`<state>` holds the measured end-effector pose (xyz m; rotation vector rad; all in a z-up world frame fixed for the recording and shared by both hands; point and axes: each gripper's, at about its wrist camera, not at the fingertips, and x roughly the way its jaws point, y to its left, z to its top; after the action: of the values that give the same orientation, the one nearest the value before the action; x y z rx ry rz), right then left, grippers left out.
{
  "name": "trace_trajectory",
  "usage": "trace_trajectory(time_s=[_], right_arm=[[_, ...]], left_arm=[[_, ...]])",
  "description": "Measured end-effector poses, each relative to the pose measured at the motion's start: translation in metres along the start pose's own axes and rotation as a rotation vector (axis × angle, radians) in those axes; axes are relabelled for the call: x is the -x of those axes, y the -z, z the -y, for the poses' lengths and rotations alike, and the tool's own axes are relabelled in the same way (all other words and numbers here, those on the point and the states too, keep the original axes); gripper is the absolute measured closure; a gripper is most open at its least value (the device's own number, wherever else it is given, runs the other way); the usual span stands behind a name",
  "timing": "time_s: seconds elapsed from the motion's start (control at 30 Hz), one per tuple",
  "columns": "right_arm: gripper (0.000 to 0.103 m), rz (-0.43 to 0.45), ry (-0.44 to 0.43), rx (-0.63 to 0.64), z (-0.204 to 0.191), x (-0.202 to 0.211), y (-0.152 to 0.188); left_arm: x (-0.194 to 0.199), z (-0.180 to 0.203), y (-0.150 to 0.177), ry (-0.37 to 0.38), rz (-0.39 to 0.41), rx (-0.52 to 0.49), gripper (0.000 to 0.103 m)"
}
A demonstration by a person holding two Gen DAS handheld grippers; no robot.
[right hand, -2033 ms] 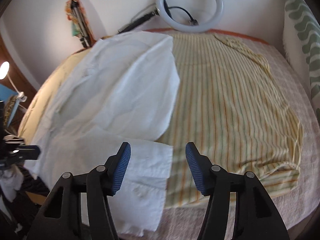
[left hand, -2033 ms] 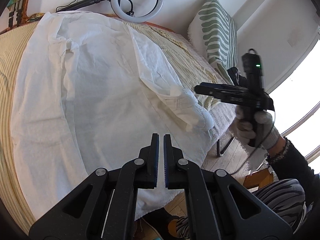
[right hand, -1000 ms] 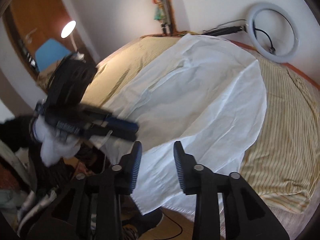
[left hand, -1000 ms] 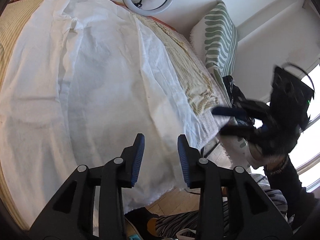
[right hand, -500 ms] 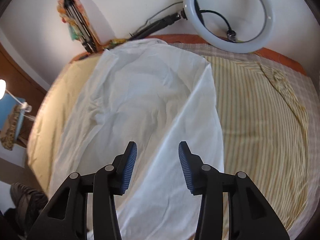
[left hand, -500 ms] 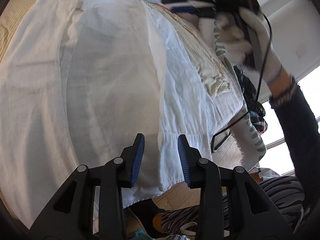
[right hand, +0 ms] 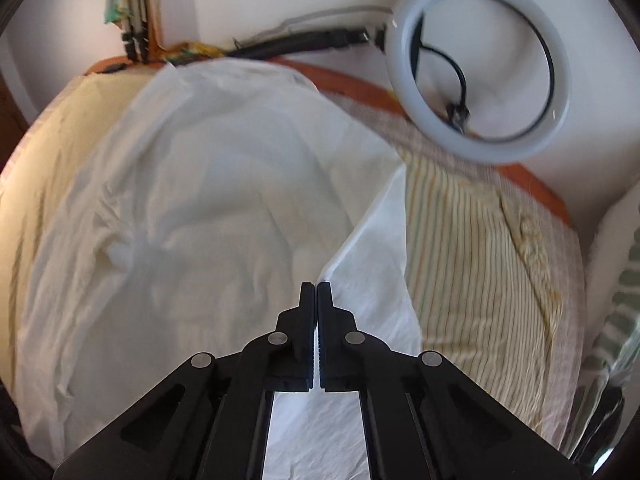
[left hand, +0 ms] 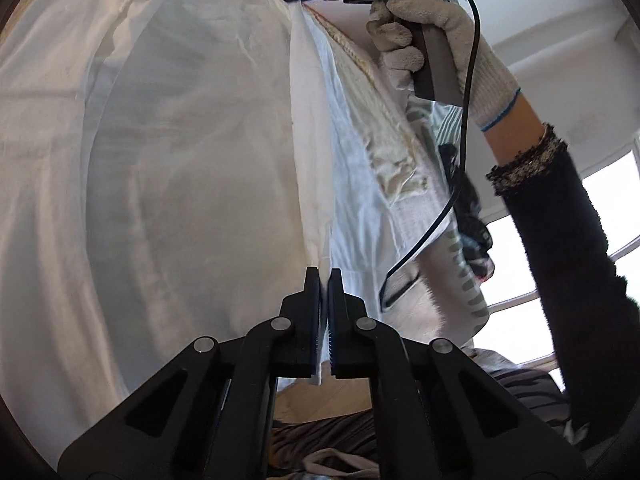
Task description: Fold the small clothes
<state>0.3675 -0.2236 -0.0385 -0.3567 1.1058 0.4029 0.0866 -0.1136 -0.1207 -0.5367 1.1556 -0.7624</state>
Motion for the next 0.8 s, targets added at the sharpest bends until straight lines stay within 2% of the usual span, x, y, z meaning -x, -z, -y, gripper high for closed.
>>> trace_trajectory(time_s=[0.07, 0.2, 0.27, 0.33, 0.4, 0.53, 0.67, 0.73, 0.8], right_arm=[[0.103, 0.017, 0.001, 0.033, -0.012, -0.004, -0.008], [0.103, -0.006, -0.028, 0.088, -0.033, -0.029, -0.013], [0.093, -0.009, -0.03, 0.057, -0.029, -0.034, -0.013], [0.088, 0.014, -0.079, 0.009, -0.019, -0.022, -0.007], [0.087, 0.052, -0.094, -0.011, -0.009, -0.003, 0.002], [0.086, 0.117, -0.139, -0.129, 0.031, 0.041, 0.045], [0.086, 0.161, -0.157, -0.198, 0.057, 0.078, 0.11], [0.085, 0.179, -0.154, -0.22, 0.062, 0.096, 0.139], [0.075, 0.2, -0.159, -0.253, 0.07, 0.111, 0.164]], left_arm=[[0.001, -0.002, -0.002, -0.022, 0.02, 0.01, 0.102], [-0.002, -0.006, -0.002, -0.105, 0.016, -0.011, 0.102], [-0.001, -0.004, 0.001, -0.134, 0.012, -0.044, 0.102], [0.0, 0.001, 0.003, -0.17, 0.009, -0.076, 0.102], [0.007, 0.004, 0.005, -0.203, 0.028, -0.108, 0.101], [0.026, 0.017, 0.01, -0.267, 0.108, -0.154, 0.102], [0.045, 0.036, 0.015, -0.279, 0.187, -0.225, 0.102], [0.042, 0.05, 0.016, -0.263, 0.19, -0.269, 0.102], [0.034, 0.062, 0.013, -0.243, 0.172, -0.296, 0.101]])
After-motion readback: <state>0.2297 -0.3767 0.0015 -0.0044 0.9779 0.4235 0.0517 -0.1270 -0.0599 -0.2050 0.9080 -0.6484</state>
